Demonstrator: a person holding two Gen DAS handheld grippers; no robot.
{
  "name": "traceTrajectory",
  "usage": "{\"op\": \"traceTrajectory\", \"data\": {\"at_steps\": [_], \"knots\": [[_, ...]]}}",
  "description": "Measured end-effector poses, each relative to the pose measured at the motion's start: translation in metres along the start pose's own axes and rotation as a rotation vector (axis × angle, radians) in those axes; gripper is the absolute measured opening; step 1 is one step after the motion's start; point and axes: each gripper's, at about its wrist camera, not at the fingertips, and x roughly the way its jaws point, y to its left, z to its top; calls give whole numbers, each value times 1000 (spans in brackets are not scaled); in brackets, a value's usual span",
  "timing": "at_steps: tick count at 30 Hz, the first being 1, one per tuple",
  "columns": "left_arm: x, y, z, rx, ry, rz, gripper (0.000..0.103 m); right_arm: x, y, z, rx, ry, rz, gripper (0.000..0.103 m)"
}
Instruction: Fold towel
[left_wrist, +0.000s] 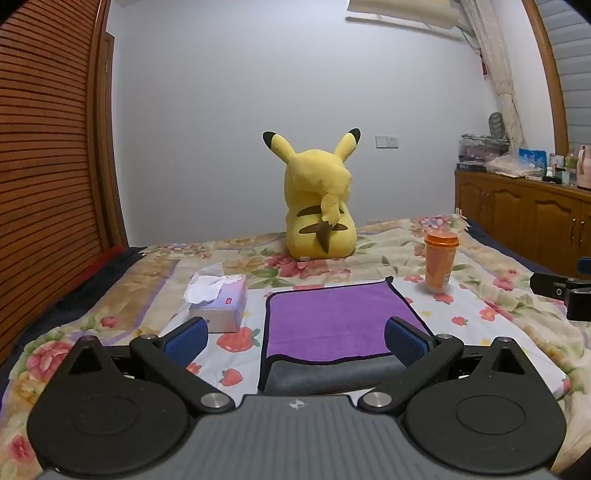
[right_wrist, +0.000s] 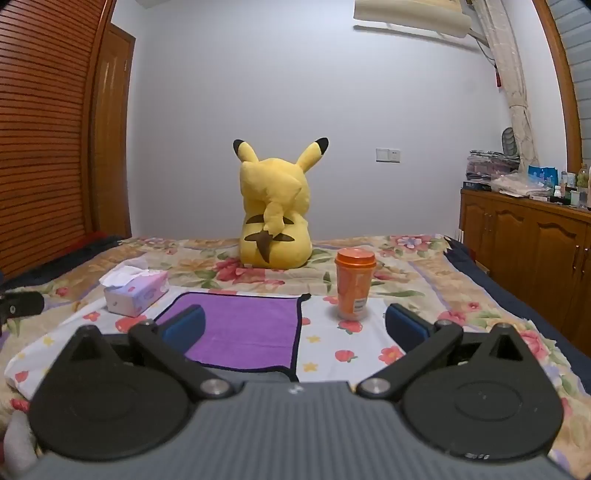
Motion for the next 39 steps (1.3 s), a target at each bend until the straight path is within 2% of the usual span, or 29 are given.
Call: {"op": "traceTrajectory", "data": {"at_steps": [39], "knots": [[0, 0, 0, 1, -2, -1, 103, -1, -1, 1, 2, 5, 0, 103]]}}
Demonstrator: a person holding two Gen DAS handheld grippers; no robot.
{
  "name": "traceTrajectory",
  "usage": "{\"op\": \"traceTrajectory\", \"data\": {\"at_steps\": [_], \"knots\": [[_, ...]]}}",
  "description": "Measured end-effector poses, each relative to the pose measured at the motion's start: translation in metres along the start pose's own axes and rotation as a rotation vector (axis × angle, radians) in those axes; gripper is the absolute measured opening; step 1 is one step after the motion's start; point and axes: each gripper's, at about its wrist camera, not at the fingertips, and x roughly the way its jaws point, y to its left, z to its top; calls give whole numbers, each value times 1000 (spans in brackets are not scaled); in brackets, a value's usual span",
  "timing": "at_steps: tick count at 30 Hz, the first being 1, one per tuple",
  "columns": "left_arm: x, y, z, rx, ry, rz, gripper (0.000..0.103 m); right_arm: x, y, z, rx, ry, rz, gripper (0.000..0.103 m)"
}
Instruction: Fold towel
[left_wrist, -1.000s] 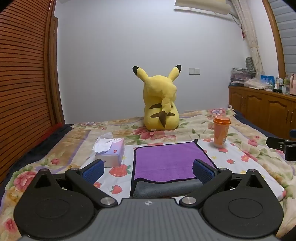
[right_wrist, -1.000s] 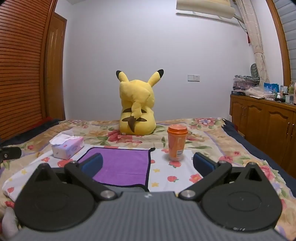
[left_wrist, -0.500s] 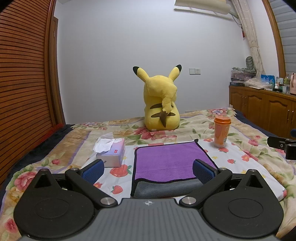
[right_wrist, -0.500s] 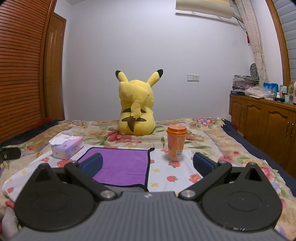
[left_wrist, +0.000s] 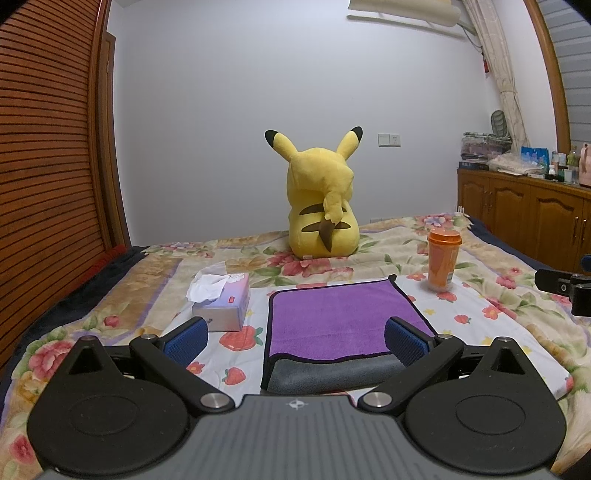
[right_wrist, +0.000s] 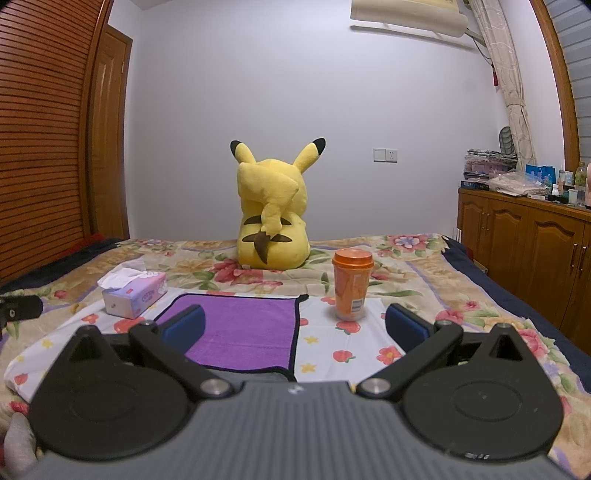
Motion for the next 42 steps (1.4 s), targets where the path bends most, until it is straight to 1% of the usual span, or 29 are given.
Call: {"op": "traceTrajectory", "data": {"at_steps": [36, 42], "knots": [[1, 0, 0, 4, 6, 1, 103, 0, 2, 0, 1, -2, 1, 103], [9, 8, -17, 4, 24, -8, 103, 0, 1, 0, -2, 3, 2, 103]]}}
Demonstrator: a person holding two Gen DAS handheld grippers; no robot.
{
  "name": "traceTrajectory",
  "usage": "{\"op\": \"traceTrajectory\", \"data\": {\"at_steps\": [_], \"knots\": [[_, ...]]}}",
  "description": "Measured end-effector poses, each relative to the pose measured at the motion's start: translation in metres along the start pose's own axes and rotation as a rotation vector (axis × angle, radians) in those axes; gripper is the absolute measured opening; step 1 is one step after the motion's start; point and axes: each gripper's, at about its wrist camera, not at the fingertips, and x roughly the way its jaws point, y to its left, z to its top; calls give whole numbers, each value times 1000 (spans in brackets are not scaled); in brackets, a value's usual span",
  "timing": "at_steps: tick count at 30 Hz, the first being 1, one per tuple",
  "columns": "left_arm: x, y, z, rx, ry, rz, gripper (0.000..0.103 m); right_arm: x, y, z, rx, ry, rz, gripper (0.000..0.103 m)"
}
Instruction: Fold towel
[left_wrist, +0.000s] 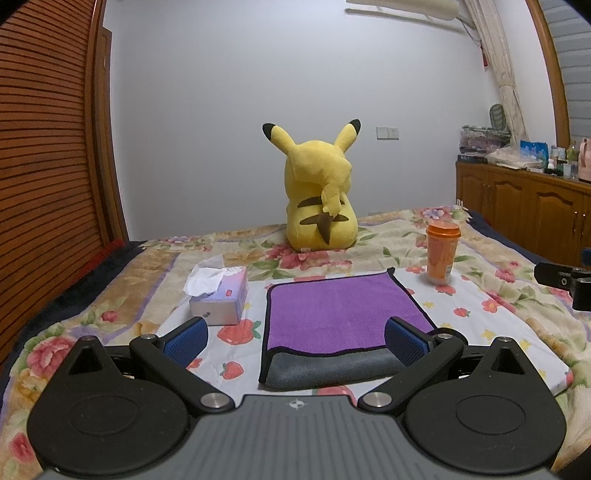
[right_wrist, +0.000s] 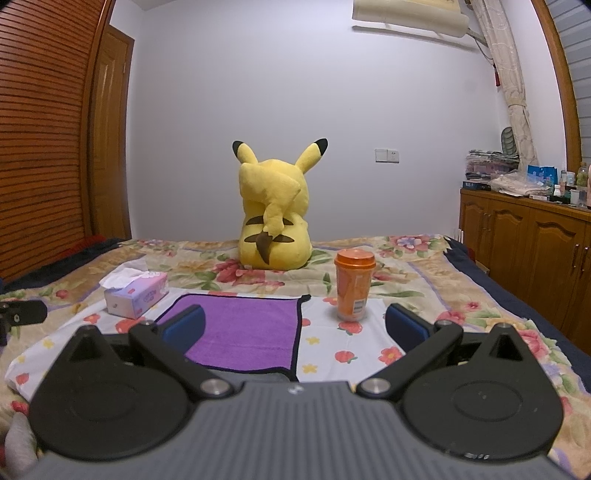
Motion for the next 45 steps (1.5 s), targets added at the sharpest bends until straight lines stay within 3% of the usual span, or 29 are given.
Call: {"op": "traceTrajectory", "data": {"at_steps": [15, 27, 45], "knots": [[13, -11, 5, 22, 90, -48, 103, 13, 13, -3, -30, 48, 25, 103], [28, -2, 12, 23, 109, -42, 103, 37, 13, -6, -48, 97, 39, 103], [89, 20, 25, 2, 188, -72, 101, 84, 12, -8, -65, 181, 69, 103]]}}
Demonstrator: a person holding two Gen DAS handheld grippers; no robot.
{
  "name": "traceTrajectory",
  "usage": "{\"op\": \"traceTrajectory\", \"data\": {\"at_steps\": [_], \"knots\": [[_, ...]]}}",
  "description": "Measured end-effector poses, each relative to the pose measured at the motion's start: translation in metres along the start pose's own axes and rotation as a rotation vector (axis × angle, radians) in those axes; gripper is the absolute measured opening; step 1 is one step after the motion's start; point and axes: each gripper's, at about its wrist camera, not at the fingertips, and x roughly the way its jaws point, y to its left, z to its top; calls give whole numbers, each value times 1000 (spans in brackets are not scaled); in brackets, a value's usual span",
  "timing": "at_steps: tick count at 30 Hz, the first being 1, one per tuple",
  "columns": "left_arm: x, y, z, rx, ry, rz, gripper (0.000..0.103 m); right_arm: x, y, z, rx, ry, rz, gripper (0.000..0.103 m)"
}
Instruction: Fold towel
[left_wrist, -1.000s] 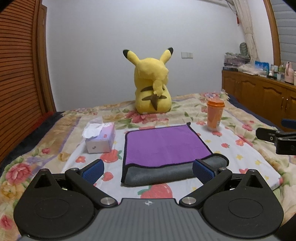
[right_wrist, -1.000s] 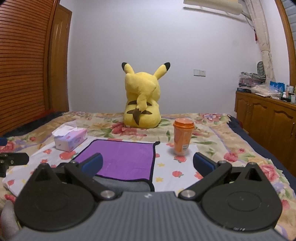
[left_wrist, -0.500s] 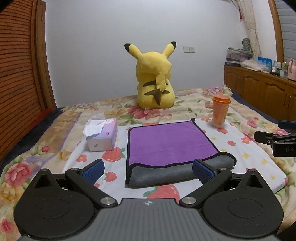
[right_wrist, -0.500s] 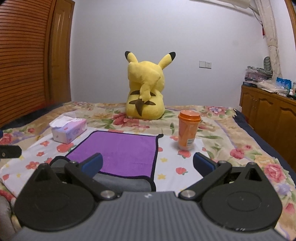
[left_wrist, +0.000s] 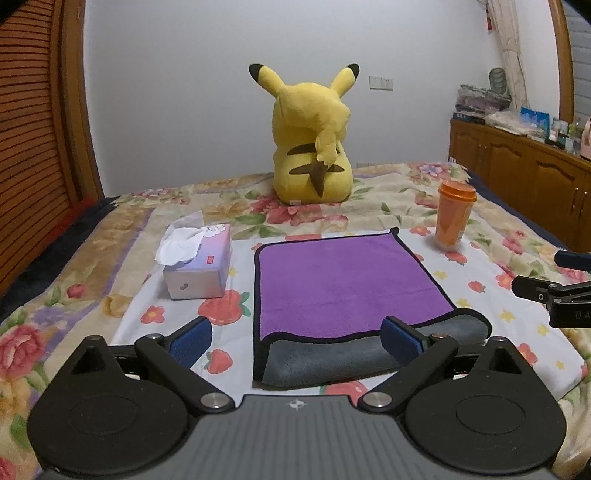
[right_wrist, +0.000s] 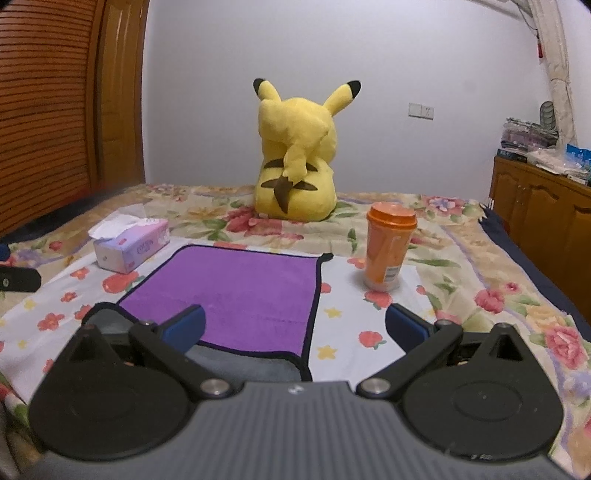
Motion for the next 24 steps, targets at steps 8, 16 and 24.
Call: {"op": "traceTrajectory", "data": {"at_steps": [8, 16, 24], "knots": [[34, 12, 2, 28, 75, -22, 94, 25, 0, 2, -3, 58, 37, 103], [69, 23, 0, 32, 144, -34, 87, 48, -2, -2, 9, 127, 67, 103], [98, 31, -2, 46, 181, -37, 74, 69, -3, -5, 0, 181, 92, 100]]}}
